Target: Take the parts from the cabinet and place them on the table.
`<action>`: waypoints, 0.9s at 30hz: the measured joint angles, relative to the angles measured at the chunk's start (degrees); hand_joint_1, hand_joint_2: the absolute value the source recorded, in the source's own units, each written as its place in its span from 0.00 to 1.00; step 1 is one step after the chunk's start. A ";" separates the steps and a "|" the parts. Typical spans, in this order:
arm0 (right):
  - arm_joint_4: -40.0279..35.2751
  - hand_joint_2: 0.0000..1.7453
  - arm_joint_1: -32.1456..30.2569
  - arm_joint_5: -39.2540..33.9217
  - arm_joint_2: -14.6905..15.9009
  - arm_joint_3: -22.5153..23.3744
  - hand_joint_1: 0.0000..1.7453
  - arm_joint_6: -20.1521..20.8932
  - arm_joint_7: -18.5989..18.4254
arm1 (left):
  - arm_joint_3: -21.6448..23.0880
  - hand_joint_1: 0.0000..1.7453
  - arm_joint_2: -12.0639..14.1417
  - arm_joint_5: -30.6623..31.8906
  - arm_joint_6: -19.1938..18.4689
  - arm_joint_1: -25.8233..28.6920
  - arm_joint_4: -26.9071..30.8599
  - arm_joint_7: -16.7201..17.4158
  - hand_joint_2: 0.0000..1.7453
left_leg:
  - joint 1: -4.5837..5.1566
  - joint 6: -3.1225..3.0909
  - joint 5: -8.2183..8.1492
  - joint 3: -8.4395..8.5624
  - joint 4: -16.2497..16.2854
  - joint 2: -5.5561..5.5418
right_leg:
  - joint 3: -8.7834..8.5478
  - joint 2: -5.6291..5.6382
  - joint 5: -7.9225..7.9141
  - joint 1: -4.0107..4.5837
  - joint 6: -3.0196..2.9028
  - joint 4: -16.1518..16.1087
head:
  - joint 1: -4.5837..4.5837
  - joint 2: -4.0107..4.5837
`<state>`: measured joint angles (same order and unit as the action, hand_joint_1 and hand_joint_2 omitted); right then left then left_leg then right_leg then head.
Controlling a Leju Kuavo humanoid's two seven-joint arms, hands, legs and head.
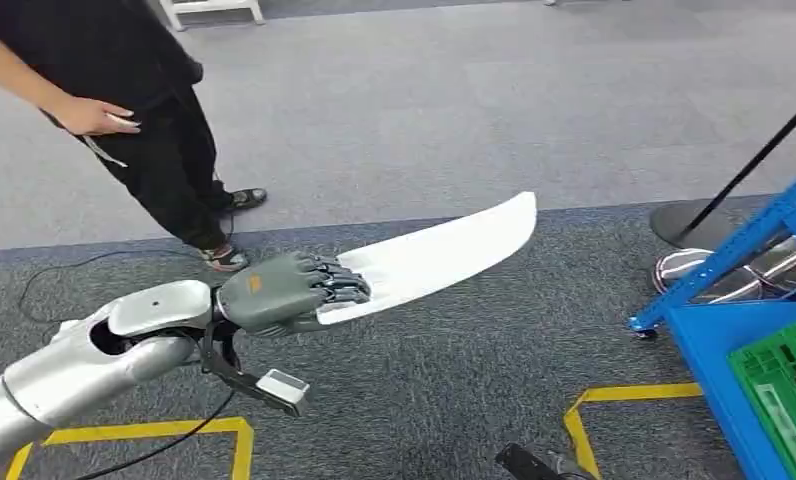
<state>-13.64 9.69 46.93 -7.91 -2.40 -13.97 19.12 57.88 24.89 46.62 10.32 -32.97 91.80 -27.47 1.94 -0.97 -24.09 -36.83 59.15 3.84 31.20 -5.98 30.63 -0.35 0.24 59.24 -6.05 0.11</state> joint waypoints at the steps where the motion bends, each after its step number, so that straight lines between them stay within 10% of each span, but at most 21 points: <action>1: -0.02 1.00 0.06 0.00 -0.11 0.00 0.00 0.00 0.00 | -0.02 1.00 0.20 0.00 -0.09 0.03 0.00 0.00 1.00 | 0.02 -0.13 -0.01 -0.01 -0.11 -0.80 | -0.32 -0.77 0.02 -0.01 0.22 -0.39 | -0.20 0.00; 2: -0.04 1.00 0.25 0.00 -0.15 -0.02 0.00 0.00 0.00 | -0.02 1.00 0.33 0.00 -0.09 0.01 0.00 0.00 1.00 | -0.11 -0.44 0.26 0.41 -1.11 -1.60 | -0.88 -1.43 0.29 0.14 0.63 -0.66 | -0.09 0.00; 4: -0.13 1.00 0.45 0.00 -0.13 -0.02 0.00 -0.07 0.02 | -0.11 1.00 0.13 -0.04 -0.11 -0.26 0.07 0.00 1.00 | -0.89 -0.71 0.67 1.34 -2.09 -2.65 | 0.57 4.03 2.14 -0.19 0.83 1.98 | 0.04 0.00; 8: -0.11 1.00 -0.04 0.00 -0.02 -0.02 0.00 0.09 -0.11 | 0.00 1.00 -0.13 -0.48 -0.64 -0.31 0.07 0.07 1.00 | -1.06 -1.12 0.55 1.33 -2.06 -5.68 | 10.03 5.94 7.02 -0.28 1.35 17.86 | 0.32 0.00; 11: -0.13 1.00 0.22 0.00 -0.02 -0.02 0.00 0.15 -0.35 | -0.04 1.00 -0.33 -1.18 -1.66 -0.61 0.07 0.04 1.00 | -1.43 -0.72 0.29 1.50 -1.72 -7.93 | 8.72 6.19 0.63 -0.57 1.77 11.31 | 0.30 0.00; 18: -0.13 1.00 0.31 -0.04 -0.02 -0.02 0.00 0.17 -0.46 | -0.07 1.00 -0.44 -1.31 -1.90 -0.82 0.07 0.04 1.00 | -1.62 -0.46 0.11 1.50 -1.46 -8.52 | 7.19 6.76 -1.69 -0.78 1.89 7.51 | 0.33 0.00; 19: -0.13 1.00 0.28 -0.13 0.00 -0.02 0.00 0.20 -0.55 | -0.18 1.00 -0.70 -1.55 -2.28 -1.30 0.07 0.04 1.00 | -1.79 0.21 -0.41 1.21 -0.69 -9.45 | 5.02 9.89 -3.86 -1.49 2.33 1.81 | 0.39 0.00; 20: -0.13 1.00 0.35 -0.28 0.00 -0.02 0.00 0.33 -0.74 | -0.37 1.00 -1.00 -1.75 -2.80 -1.96 0.04 -0.02 1.00 | -2.13 1.35 -0.19 0.28 -0.17 -12.00 | 3.69 9.57 -2.80 -1.05 1.08 1.01 | 0.46 0.00; 21: -0.18 1.00 0.61 -0.53 0.00 0.00 0.00 0.24 -0.77 | -0.48 1.00 -0.98 -1.81 -2.95 -1.99 0.04 -0.07 1.00 | -2.20 1.60 -0.55 0.11 0.09 -11.56 | 3.35 8.47 -3.07 -1.44 0.38 0.52 | 0.48 0.00; 23: -0.26 1.00 0.63 -0.61 0.00 0.00 0.00 0.20 -0.70 | -0.72 1.00 -1.00 -1.90 -3.21 -2.71 0.00 -0.22 1.00 | -1.87 2.14 -3.15 -2.00 4.89 -5.97 | 2.87 7.30 -2.87 -1.05 -0.41 0.36 | -0.18 0.00; 25: -0.26 1.00 0.32 -0.68 0.00 0.00 0.00 0.20 -0.70 | -0.72 1.00 -1.29 -2.05 -3.35 -2.90 -0.02 -0.35 1.00 | -2.02 2.43 -6.61 -6.19 13.41 -4.53 | 2.68 5.64 -2.55 -0.76 -0.73 0.37 | -0.16 0.00; 27: -0.26 1.00 0.27 -0.92 0.07 0.00 0.00 0.20 -0.70 | -0.66 1.00 -1.31 -2.14 -3.50 -2.82 -0.13 -0.37 1.00 | -2.21 2.41 -6.63 -7.98 16.36 -4.36 | 2.59 4.13 -2.31 -0.59 -0.84 0.38 | -0.13 0.00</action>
<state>-13.90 9.96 46.01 -7.85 -2.40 -13.77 18.43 57.22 23.58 44.48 6.82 -35.79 91.67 -27.85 -0.27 1.44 -30.72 -44.81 75.51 -0.52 33.80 -1.85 28.32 -0.94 -0.60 59.63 -6.19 0.11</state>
